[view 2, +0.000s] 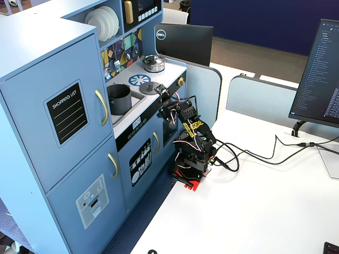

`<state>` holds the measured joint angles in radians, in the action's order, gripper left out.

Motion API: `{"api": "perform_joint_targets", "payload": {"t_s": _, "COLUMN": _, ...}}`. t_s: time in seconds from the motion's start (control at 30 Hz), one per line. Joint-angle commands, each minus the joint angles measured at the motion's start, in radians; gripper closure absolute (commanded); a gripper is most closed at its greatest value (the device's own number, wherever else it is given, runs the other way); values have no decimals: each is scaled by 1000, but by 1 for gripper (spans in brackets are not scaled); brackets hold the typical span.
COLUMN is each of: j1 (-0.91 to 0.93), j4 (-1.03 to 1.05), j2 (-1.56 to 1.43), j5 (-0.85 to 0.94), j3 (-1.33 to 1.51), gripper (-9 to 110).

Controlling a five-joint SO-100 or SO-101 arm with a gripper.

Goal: Pick up the lid from the counter and put it on the gray recipient

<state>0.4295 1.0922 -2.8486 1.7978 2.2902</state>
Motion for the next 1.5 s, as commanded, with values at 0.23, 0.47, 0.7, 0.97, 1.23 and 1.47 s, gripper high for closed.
{"api": "perform_joint_targets", "payload": {"t_s": 0.23, "j1": 163, "j4": -374, "j2": 72, "j5": -69, "j3": -40, "gripper": 101}}
{"api": "perform_joint_targets", "payload": {"t_s": 0.47, "j1": 196, "j4": -862, "j2": 198, "j5": -129, "j3": 91, "gripper": 97}}
{"api": "perform_joint_targets", "payload": {"t_s": 0.7, "j1": 227, "j4": -1123, "j2": 324, "j5": -195, "j3": 153, "gripper": 74}}
{"api": "perform_joint_targets", "payload": {"t_s": 0.97, "j1": 233, "j4": -1243, "j2": 442, "j5": -207, "j3": 143, "gripper": 68}}
{"api": "perform_joint_targets", "payload": {"t_s": 1.23, "j1": 215, "j4": -1299, "j2": 606, "j5": -206, "j3": 43, "gripper": 70}}
{"api": "perform_joint_targets", "payload": {"t_s": 1.47, "j1": 207, "j4": -1322, "j2": 710, "j5": -207, "j3": -29, "gripper": 71}}
